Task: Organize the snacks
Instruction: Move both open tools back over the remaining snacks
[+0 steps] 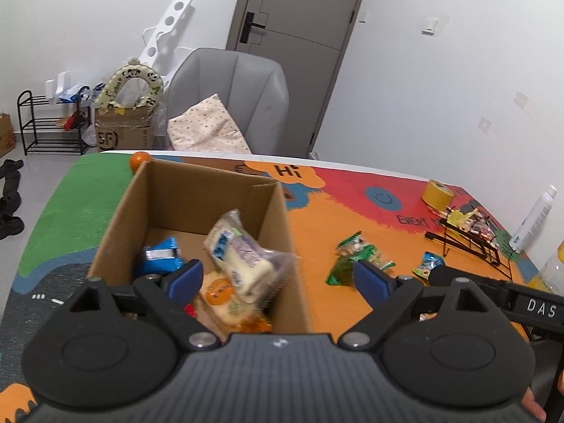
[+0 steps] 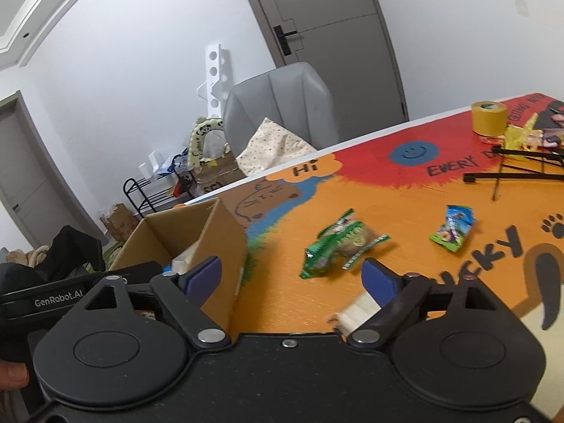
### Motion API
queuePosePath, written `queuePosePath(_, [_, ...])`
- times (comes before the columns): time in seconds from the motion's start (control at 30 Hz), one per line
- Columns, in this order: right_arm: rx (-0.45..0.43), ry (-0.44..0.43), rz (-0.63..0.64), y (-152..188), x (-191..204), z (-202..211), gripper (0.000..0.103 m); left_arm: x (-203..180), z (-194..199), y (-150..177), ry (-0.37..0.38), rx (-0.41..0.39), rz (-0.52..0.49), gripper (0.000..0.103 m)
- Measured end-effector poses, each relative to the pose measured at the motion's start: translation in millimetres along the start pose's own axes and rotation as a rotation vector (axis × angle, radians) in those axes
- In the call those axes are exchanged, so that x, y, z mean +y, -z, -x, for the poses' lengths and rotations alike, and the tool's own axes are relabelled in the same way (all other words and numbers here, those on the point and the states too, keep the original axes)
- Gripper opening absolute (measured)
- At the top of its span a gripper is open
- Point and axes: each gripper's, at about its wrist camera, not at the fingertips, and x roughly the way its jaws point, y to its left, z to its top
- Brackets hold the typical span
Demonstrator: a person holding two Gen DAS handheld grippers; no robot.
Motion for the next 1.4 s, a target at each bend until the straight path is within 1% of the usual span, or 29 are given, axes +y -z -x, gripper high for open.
queuePosePath(0.2, [-0.016,0.02,-0.036,1,-23,12,0.094,-20,-4,2,0.015,0.0,-0.014,0.092])
queuePosePath(0.4, [-0.027,0.04,-0.064,2,-44,21,0.095,-39,-8,4,0.048,-0.004,-0.032,0.092])
queuePosePath(0.93, [-0.031,0.075,-0.119,10,-90,29,0.094,-86,-31,17,0.098,0.031,-0.082,0.092])
queuePosePath(1.1, [-0.017,0.078,-0.141,15,-103,25,0.087,-99,-43,24,0.11,0.056,-0.099,0.092])
queuePosePath(1.3, [-0.004,0.083,-0.163,21,-116,21,0.087,-112,-58,35,0.127,0.09,-0.126,0.092])
queuePosePath(1.4, [0.001,0.087,-0.173,23,-122,20,0.087,-118,-67,42,0.136,0.12,-0.151,0.092])
